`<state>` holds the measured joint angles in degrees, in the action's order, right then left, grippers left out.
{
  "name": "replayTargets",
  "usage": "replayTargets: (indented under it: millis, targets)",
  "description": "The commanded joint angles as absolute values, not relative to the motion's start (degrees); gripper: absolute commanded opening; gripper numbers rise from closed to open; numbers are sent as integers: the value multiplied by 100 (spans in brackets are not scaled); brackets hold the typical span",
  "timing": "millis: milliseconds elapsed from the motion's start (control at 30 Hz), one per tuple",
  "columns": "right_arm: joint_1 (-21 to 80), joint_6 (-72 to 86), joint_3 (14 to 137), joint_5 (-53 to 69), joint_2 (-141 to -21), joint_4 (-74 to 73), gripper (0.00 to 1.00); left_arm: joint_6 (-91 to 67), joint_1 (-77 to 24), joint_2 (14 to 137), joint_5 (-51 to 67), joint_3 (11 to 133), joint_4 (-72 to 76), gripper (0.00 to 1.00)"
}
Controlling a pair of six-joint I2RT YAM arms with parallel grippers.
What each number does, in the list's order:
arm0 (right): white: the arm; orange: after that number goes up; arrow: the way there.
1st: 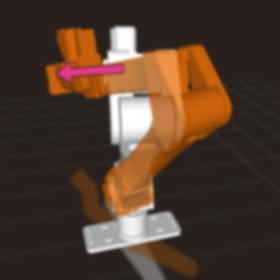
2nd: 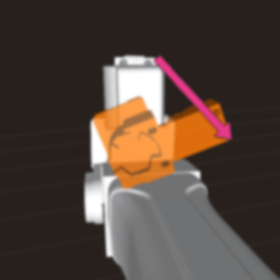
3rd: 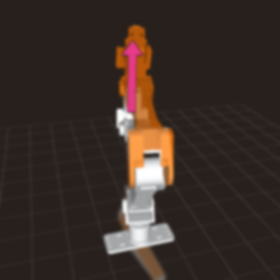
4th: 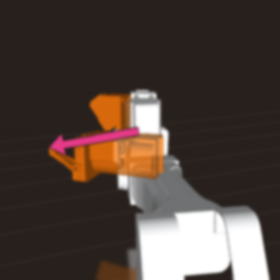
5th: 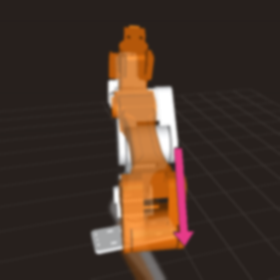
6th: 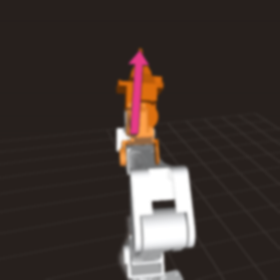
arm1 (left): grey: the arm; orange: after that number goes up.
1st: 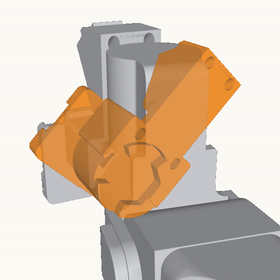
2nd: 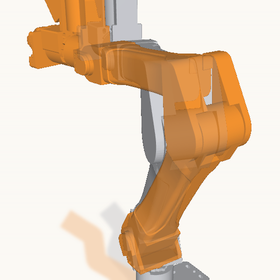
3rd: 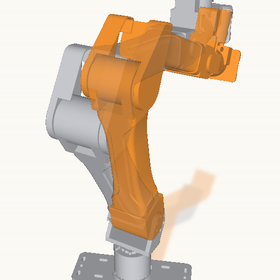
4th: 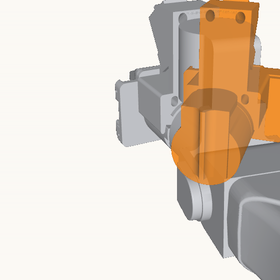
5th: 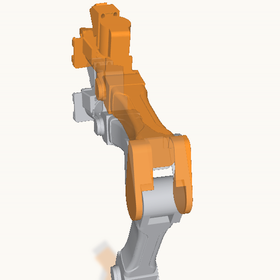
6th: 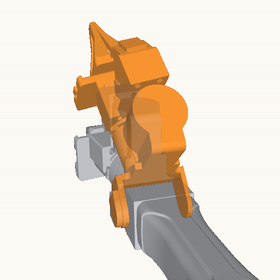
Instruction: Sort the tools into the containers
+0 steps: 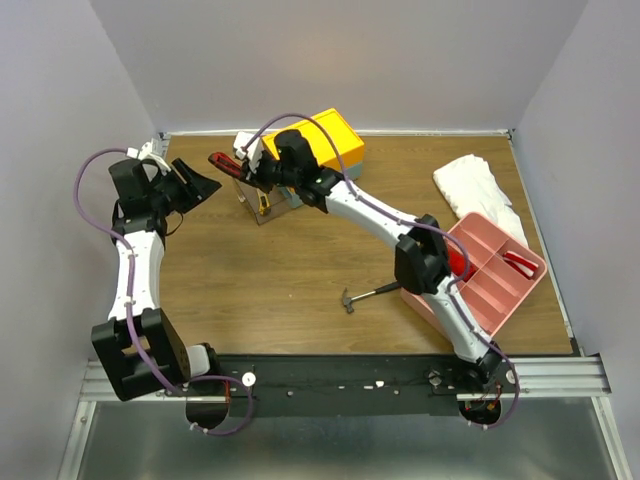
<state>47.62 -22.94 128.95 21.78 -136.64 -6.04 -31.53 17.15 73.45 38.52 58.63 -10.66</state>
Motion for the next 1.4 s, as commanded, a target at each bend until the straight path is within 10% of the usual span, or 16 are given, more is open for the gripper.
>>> replayTargets:
  millis: [0, 300, 467, 667, 1000, 1267, 1367]
  targets:
    - [4728, -2162, 13324, 1592, -14343, -53, 1, -3041, 1767, 7067, 4069, 5634, -1099, 57]
    - [4536, -1909, 13316, 1264, -14493, 18, 1, -2997, 1837, 6697, 3736, 5335, -905, 57]
    - [4281, -1425, 13114, 1940, -14107, -605, 67, -2839, 1837, 6968, 3630, 5642, -1212, 57]
    - [4228, -1073, 12991, 3269, -13378, -1099, 75, -2540, 1837, 7627, 3560, 6117, -1398, 57]
    - [3780, -1175, 12209, 1297, -12393, -54, 62, -2637, 1767, 9192, 3323, 6547, -967, 50]
    - [3007, -1617, 11901, 54, -12902, 657, 1, -2768, 1609, 10264, 3550, 6969, -528, 24]
    - [2901, -1977, 11856, -193, -13139, 852, 1, -2804, 1503, 10589, 3769, 7110, -413, 8]
